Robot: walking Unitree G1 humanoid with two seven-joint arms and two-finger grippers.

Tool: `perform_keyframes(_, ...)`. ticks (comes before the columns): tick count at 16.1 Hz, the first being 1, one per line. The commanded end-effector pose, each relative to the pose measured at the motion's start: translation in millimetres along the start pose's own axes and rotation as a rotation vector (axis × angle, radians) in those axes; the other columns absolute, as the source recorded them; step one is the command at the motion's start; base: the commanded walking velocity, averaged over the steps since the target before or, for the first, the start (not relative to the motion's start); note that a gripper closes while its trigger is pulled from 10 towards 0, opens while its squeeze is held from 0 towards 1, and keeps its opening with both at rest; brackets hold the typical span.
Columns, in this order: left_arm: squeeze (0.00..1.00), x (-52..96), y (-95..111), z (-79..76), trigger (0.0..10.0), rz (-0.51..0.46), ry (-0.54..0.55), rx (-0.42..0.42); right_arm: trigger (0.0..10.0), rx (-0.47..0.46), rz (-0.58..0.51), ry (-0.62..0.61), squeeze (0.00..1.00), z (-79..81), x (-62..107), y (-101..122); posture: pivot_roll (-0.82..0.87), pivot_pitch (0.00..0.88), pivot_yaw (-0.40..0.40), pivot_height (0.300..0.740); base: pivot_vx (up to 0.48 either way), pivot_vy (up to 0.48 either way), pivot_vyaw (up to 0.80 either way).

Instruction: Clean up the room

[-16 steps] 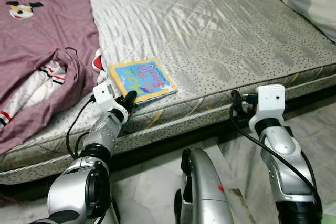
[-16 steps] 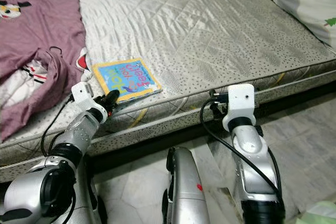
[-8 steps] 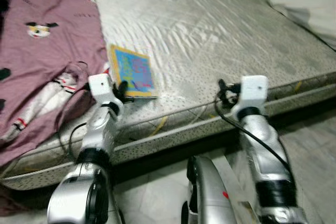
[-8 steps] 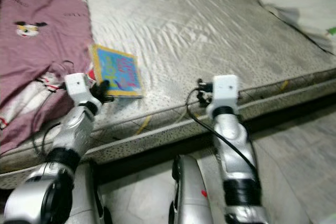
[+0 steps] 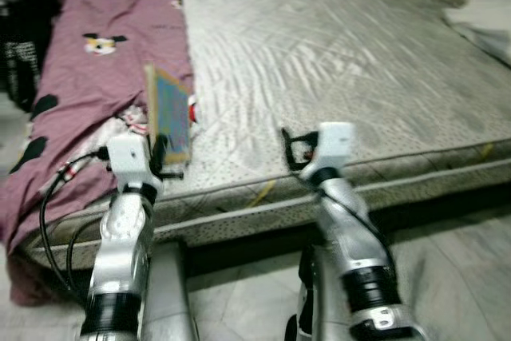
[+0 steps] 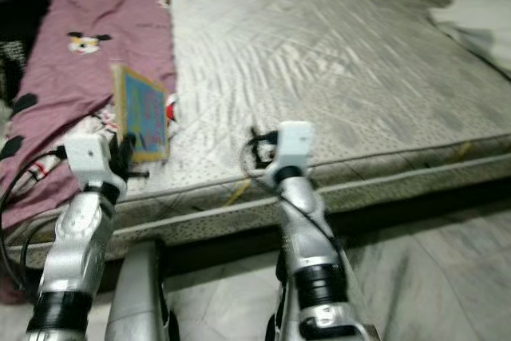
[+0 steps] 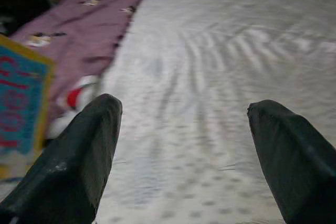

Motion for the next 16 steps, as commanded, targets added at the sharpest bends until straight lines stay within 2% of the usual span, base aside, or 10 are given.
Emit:
perform_keyframes(1,0.00,4.4,15,-1.0,0.0,-0.065,0.010,-0.032,10.0,-0.055,-0.005,0.001,0.00,-1.8,4.9,-4,0.13,0.000,0.002,0.511,0.000,0.000,0.00)
perform_keyframes(2,0.00,8.4,16,1.3,10.0,-0.066,0.025,-0.061,10.0,-0.079,-0.021,0.007,0.00,-2.0,6.1,-3,0.12,0.000,0.020,0.511,0.000,0.000,0.00)
perform_keyframes(4,0.00,9.6,18,-1.1,10.0,-0.061,0.041,-0.134,10.0,-0.089,-0.057,-0.002,0.00,-4.1,5.9,4,0.11,0.000,0.028,0.516,0.000,0.000,0.00)
perform_keyframes(6,0.00,9.9,12,-6.7,10.0,-0.013,0.006,-0.098,10.0,-0.086,-0.071,0.003,0.00,-4.0,6.9,7,0.10,0.000,0.031,0.535,0.000,0.000,0.00)
perform_keyframes(10,0.00,10.2,11,-19.6,10.0,-0.016,-0.056,-0.121,10.0,-0.082,-0.084,-0.003,0.00,-9.6,9.5,11,0.08,0.000,0.028,0.583,0.000,0.000,0.00)
perform_keyframes(12,0.00,10.8,11,-22.3,10.0,-0.017,-0.073,-0.134,10.0,-0.081,-0.086,-0.001,0.00,-10.5,10.8,12,0.08,0.000,0.019,0.602,0.000,0.000,0.00)
perform_keyframes(16,0.00,5.1,16,-22.9,10.0,-0.039,-0.060,-0.082,10.0,-0.075,-0.086,-0.001,0.00,-12.6,9.8,14,0.08,0.000,0.002,0.649,0.000,0.000,0.00)
Point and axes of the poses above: a point about 5 cm out from each wrist's last joint towards the gripper, its own x axis pointing back from the gripper into the wrist, its own y axis along the axis of the wrist's last joint, z = x × y, the point moved 4 cm from there along -x, pointing out of the wrist towards the gripper, and after that the axes turned 7 degrees about x, right-handed, at the moved point
